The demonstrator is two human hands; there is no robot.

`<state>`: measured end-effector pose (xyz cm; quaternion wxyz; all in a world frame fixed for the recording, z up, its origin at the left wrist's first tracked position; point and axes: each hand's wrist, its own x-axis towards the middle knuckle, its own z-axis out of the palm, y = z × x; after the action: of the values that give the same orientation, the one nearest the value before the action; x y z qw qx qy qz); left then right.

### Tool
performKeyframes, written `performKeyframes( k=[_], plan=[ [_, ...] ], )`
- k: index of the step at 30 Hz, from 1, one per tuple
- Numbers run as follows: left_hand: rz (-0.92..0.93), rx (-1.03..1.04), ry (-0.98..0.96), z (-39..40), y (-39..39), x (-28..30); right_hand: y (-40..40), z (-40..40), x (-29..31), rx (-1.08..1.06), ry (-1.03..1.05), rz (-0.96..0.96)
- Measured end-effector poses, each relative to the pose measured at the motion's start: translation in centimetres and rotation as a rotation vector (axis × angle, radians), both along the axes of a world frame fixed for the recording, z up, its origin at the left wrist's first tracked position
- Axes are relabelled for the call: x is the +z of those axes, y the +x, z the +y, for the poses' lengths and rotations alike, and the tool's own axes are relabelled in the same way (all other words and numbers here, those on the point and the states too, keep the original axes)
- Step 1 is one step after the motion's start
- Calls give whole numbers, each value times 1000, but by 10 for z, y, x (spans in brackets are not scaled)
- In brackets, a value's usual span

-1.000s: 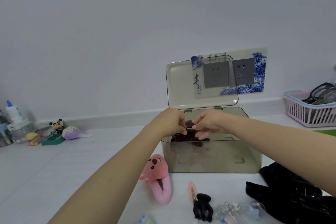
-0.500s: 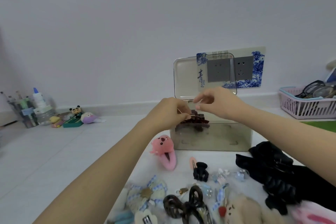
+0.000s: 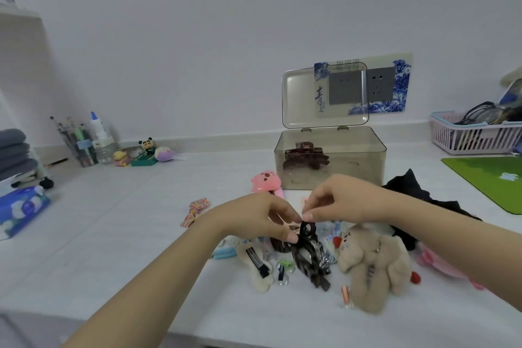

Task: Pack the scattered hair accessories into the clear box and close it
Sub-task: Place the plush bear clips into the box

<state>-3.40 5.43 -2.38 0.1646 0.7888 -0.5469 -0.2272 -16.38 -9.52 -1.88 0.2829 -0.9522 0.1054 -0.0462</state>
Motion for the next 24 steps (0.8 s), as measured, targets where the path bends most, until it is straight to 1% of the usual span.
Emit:
performKeyframes(
  k=[2,5,8,12,14,16,17,20,21,24],
  plan=[
    [31,20,-11,5,-4,-5,-2,5,-9,-64,-9,22],
    [126,56,-70,10,-5,-14,-2,8,-21,-122,-18,38],
    [141,96,-139,12,-5,-21,-1,8,-22,-175,45,3],
    [204,166,-309,18,0,-16,3,11,-11,-244,223,-136],
    [284,216,-410,19,3,-8,8,14,-6,-247,376,-200],
    [302,235,-475,22,6,-2,15,18,-2,-262,503,-244],
    [287,246,-479,24,8,0,19,19,-1,-284,505,-261],
    [194,308,-396,34,12,-3,25,19,-1,-346,283,-309],
    [169,319,-366,38,14,-5,25,18,-1,-357,252,-321],
    [80,308,-284,45,13,-13,22,14,-2,-359,260,-321]
  ],
)
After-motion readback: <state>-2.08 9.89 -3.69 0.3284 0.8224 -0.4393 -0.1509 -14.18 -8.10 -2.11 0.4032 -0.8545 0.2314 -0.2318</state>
